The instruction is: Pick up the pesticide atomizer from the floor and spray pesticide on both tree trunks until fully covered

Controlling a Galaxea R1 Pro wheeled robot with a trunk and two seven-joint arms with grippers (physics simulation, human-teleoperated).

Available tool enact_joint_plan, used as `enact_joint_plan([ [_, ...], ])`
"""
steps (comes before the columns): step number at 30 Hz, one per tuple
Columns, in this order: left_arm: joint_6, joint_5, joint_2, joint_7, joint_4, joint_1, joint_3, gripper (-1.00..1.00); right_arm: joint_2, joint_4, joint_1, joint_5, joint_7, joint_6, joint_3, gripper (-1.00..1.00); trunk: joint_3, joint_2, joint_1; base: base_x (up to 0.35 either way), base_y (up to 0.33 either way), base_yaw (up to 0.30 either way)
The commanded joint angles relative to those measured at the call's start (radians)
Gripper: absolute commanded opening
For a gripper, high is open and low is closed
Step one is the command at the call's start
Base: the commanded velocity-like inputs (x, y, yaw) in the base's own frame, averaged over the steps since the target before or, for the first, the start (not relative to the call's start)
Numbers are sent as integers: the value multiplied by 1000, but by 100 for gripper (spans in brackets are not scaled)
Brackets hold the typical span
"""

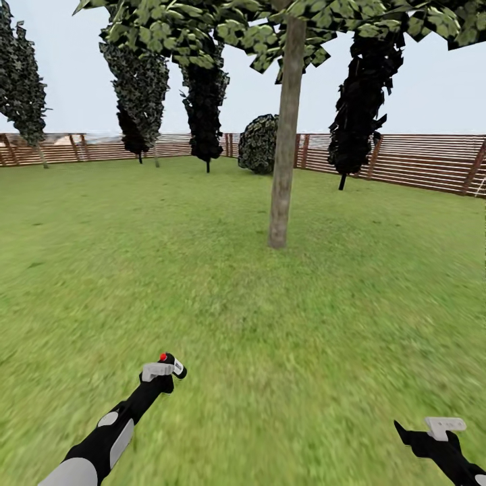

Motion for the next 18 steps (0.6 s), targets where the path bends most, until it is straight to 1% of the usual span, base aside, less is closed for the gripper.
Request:
enact_joint_plan([
  [1, -1, -1, 0, 4, 0, 0, 0, -100, 0, 0, 0, 0, 0, 0, 0, 100, 0, 0, 0, 344, 0, -24],
  [9, 4, -2, 0, 4, 2, 0, 0, -100, 0, -1, 0, 0, -1, 0, 1, 100, 0, 0, 0, 346, 0, -7],
  [14, 8, -2, 0, 6, 8, 0, 2, -100, 0, -2, 0, 0, -28, 0, 2, 100, 0, 0, 0, 349, 0, 0],
  [18, 9, -1, 1, 7, 19, 0, 9, -100, 7, -3, 0, 1, -34, 0, 4, 100, 0, 0, 0, 349, 0, 0],
])
